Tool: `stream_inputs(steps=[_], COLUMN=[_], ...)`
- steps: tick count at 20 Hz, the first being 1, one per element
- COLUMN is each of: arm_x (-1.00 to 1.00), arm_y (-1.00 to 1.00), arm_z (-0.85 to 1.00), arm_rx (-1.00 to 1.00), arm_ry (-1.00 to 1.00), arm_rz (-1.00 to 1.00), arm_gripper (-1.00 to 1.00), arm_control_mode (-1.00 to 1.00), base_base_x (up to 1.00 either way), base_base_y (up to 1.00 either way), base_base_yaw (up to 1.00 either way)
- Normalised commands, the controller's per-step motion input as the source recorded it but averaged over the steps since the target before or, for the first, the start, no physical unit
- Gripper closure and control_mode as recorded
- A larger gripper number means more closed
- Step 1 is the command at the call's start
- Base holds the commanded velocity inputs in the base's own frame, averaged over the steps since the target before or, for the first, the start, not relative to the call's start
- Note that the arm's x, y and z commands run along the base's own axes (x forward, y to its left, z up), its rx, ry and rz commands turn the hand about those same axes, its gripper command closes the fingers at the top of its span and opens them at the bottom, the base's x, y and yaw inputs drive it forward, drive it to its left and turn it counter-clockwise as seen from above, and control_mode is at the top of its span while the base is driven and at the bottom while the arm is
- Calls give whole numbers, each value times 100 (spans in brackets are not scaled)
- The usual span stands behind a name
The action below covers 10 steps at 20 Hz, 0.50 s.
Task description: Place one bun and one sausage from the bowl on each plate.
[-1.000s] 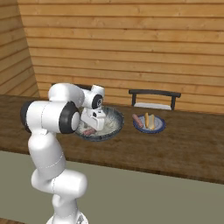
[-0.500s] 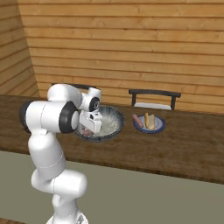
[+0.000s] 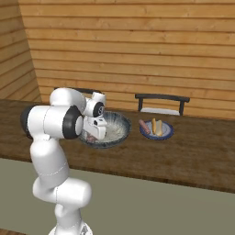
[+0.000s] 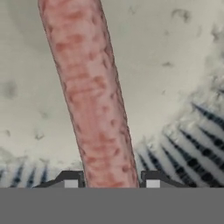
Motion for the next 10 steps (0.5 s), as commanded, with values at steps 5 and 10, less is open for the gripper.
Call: stream_inputs(steps=[5,10], arm_x=[-30,-44], arm_y=[1,15], arm_z=[63,76], arm_rx=[0,0], arm_ry=[0,0], arm_rz=[0,7], arm_gripper=[100,100], arm_control_mode=[-100,-100], base_base_x=[0,0], base_base_y=[0,0], base_base_yaw=[0,0])
